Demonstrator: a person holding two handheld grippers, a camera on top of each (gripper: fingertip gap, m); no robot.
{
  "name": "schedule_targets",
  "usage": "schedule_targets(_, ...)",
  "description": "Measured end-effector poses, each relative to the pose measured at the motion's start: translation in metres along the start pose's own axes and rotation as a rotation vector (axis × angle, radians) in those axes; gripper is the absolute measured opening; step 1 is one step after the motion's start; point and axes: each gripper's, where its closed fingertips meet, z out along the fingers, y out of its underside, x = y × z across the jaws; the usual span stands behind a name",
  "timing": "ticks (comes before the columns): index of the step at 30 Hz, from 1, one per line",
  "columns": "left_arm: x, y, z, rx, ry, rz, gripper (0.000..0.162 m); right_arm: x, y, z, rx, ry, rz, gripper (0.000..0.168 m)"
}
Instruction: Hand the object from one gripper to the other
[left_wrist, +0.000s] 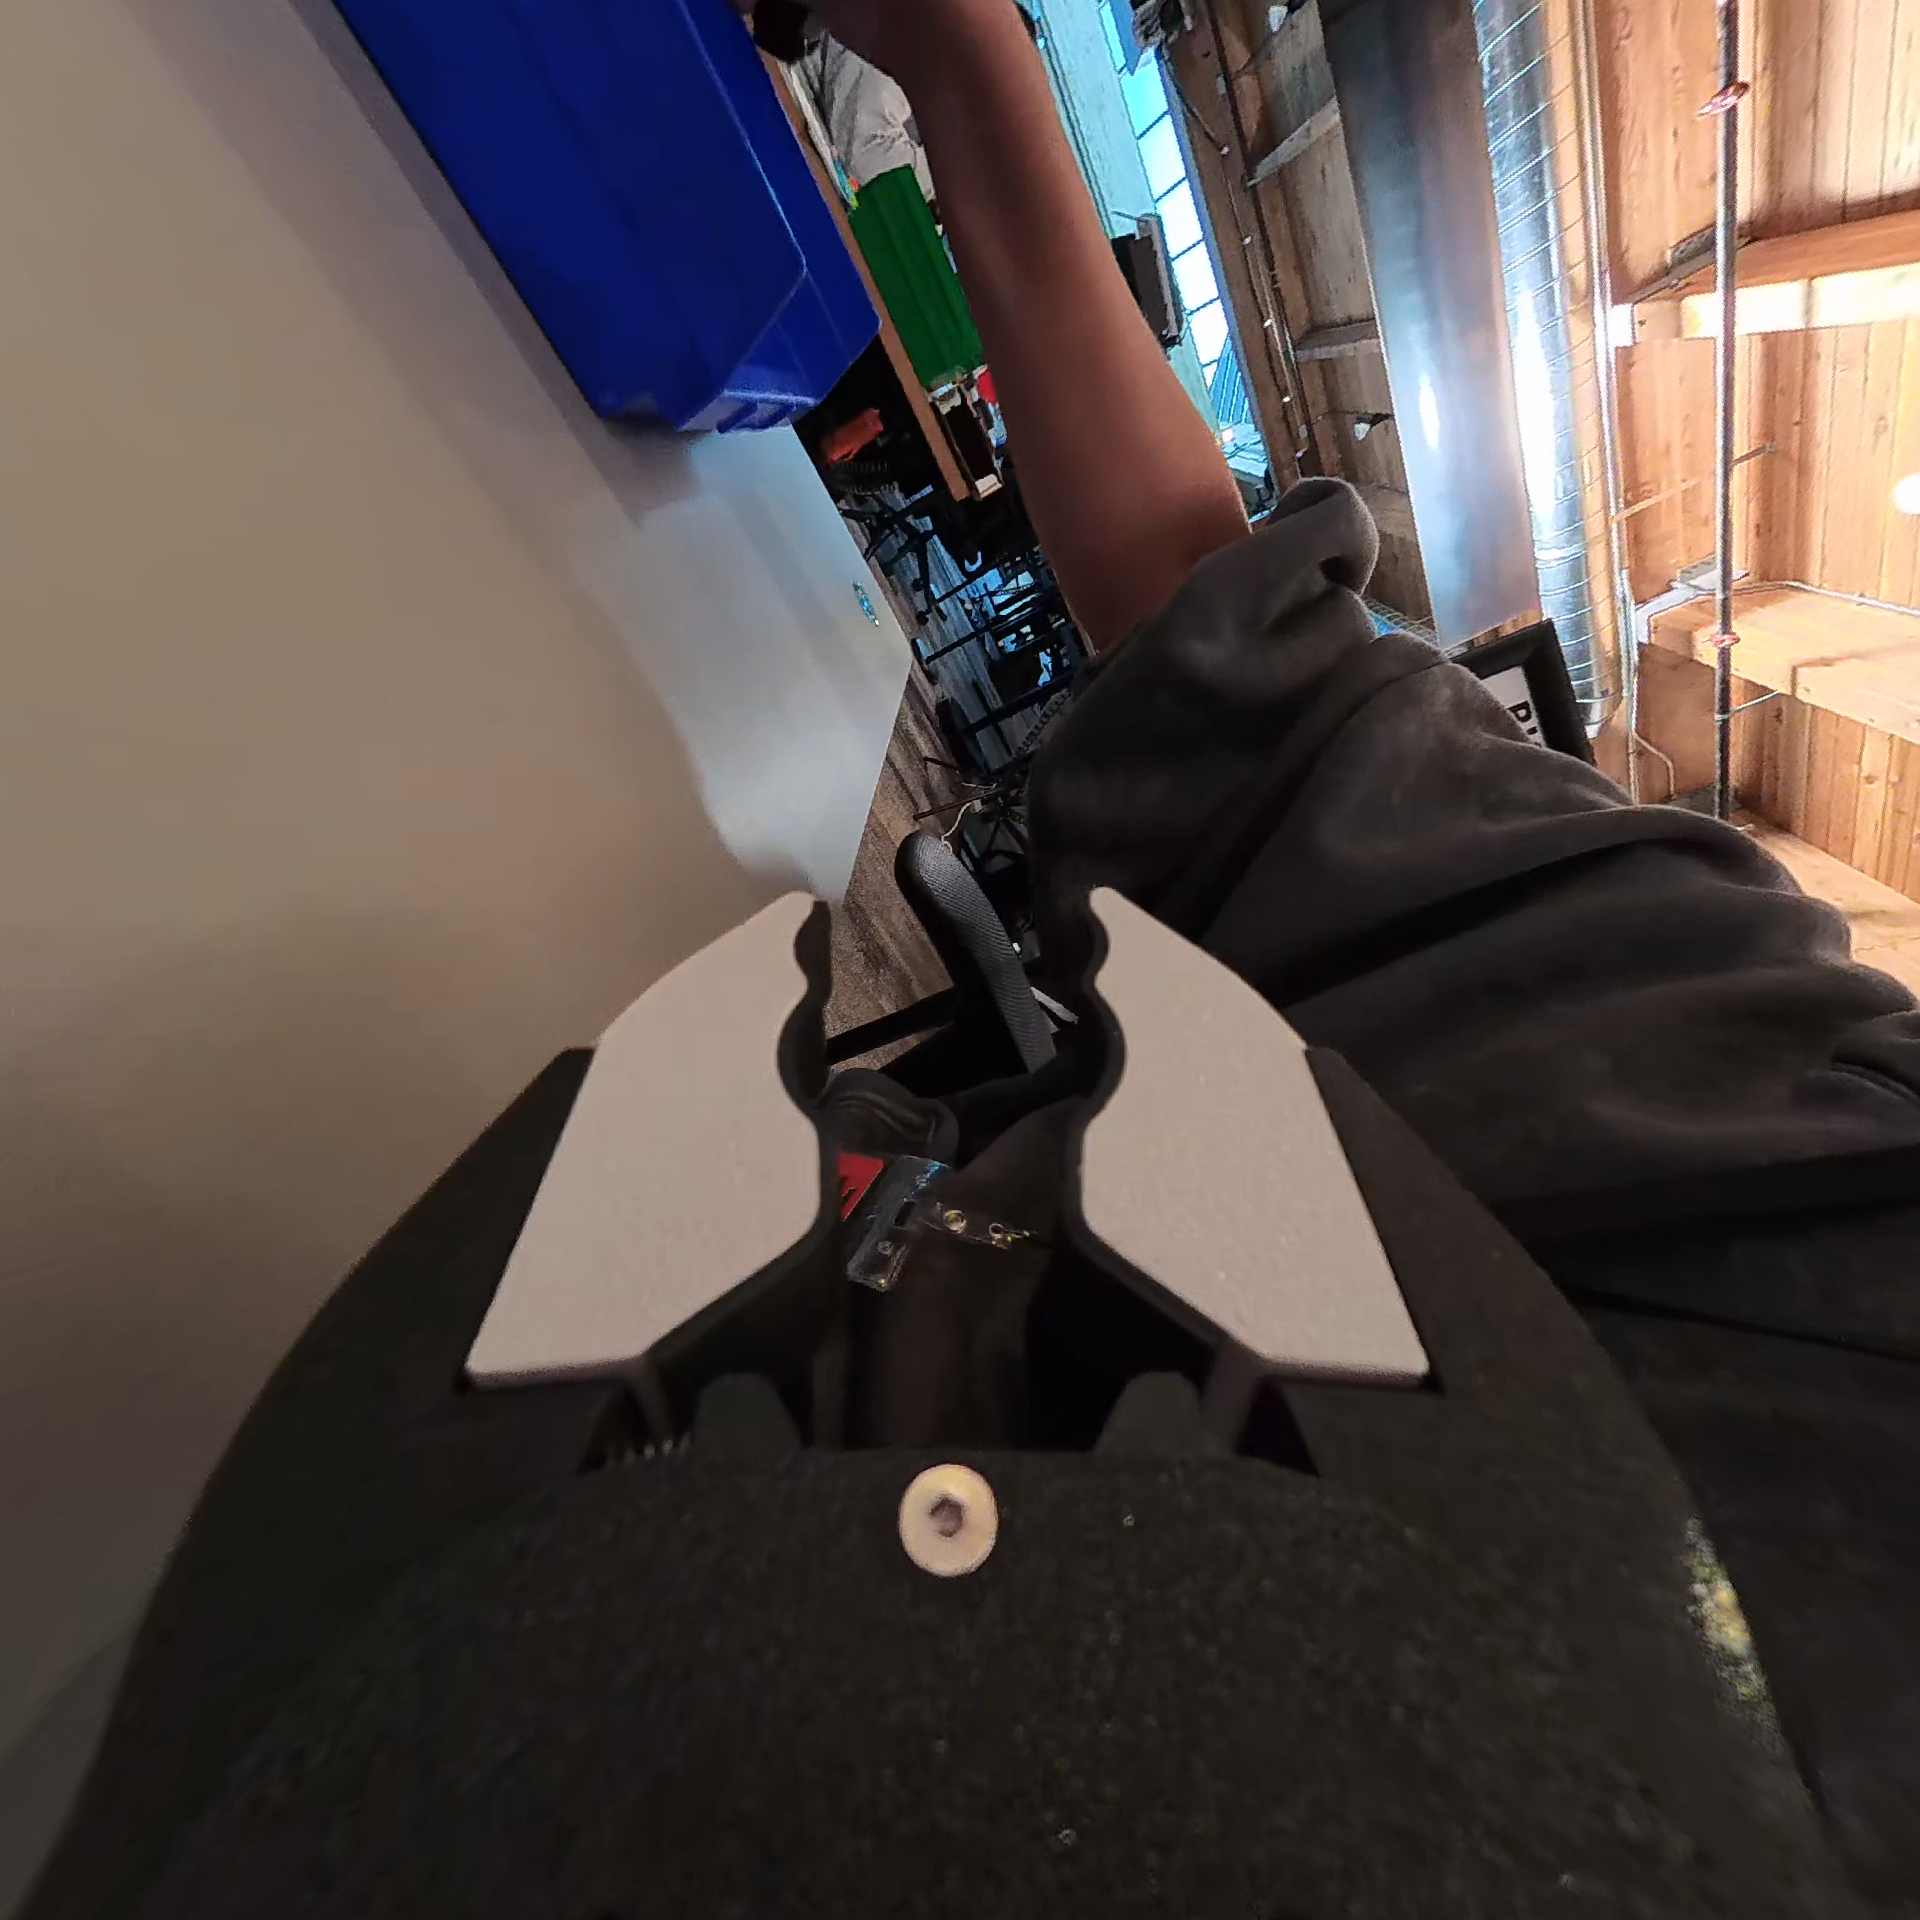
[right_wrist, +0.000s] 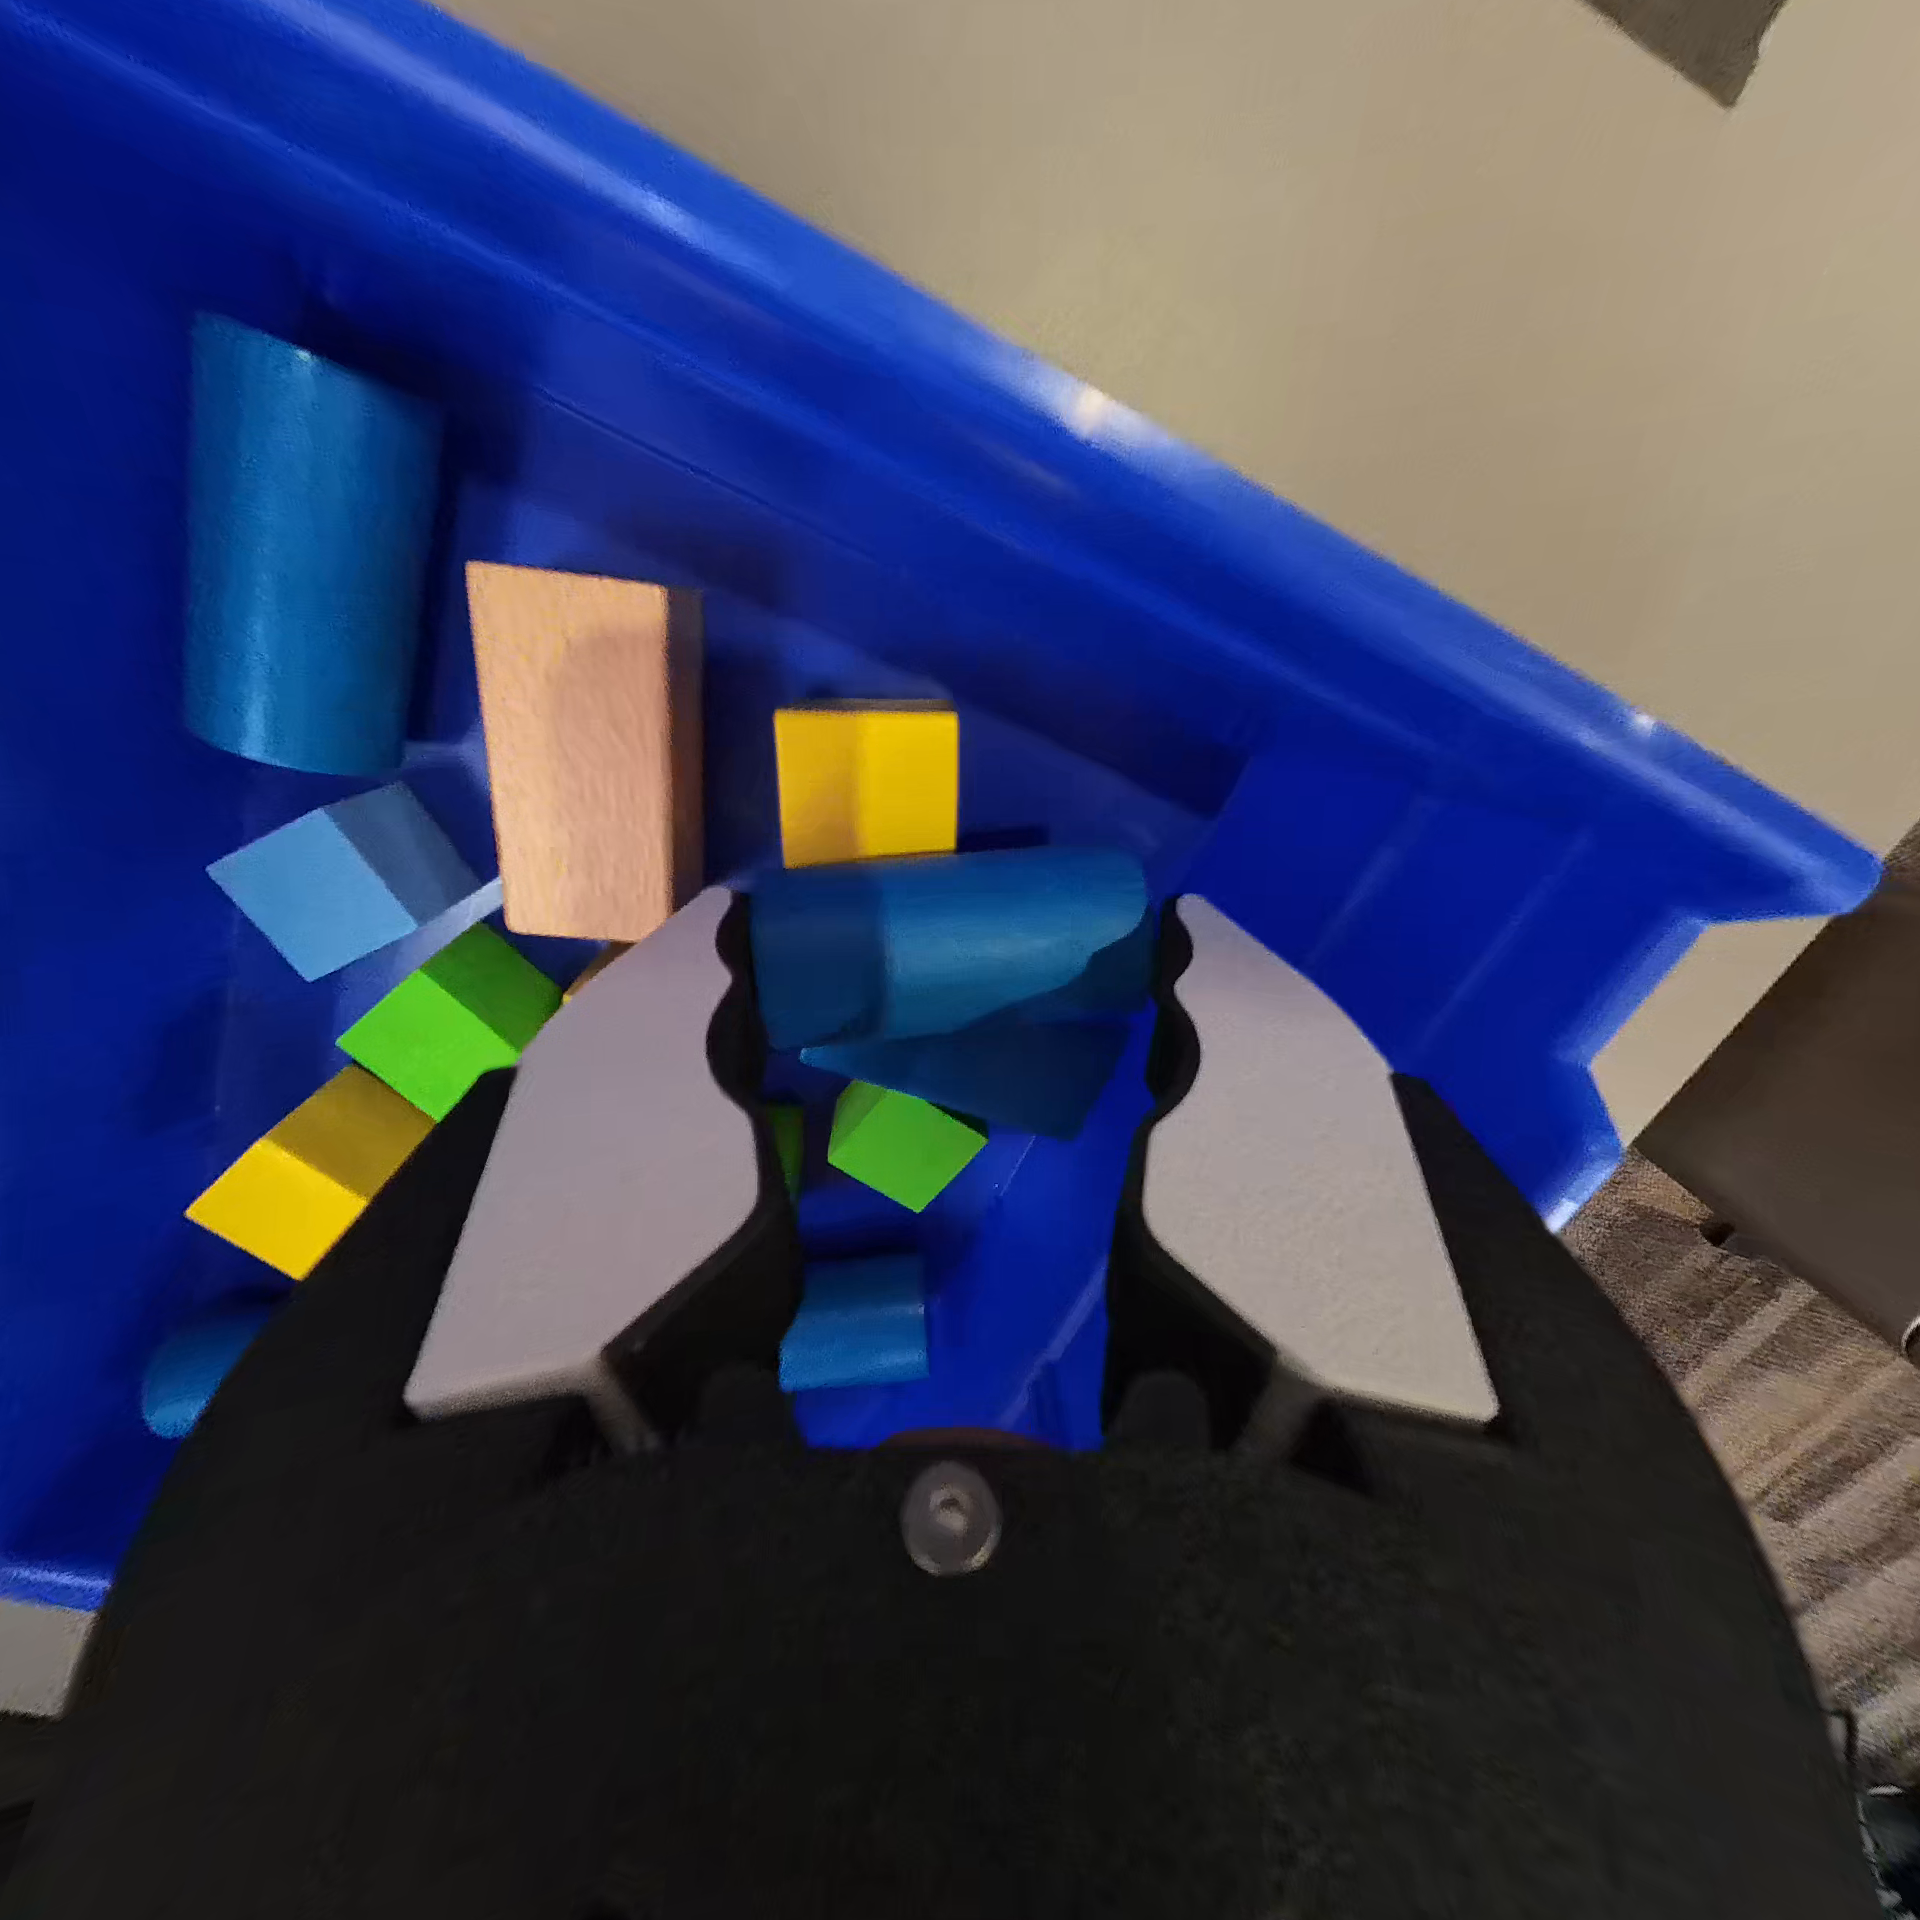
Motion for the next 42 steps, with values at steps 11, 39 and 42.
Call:
schedule_targets(11,0.003,0.005,0.006,-0.040,-0.025,0.045,0.044,-0.007,-0.002,0.024,-0.051,0.045,-0.055,0.073)
schedule_targets(39,-0.063,-0.050,-0.173,0.461,-1.248,0.485,0.055,-0.186,0.208,-0.081,1.047,0.035,0.253,0.065)
schedule_targets(42,-0.064,-0.043,-0.193,0.523,-1.230,0.437,0.052,-0.189,0.210,-0.078,1.056,0.012,0.255,0.065)
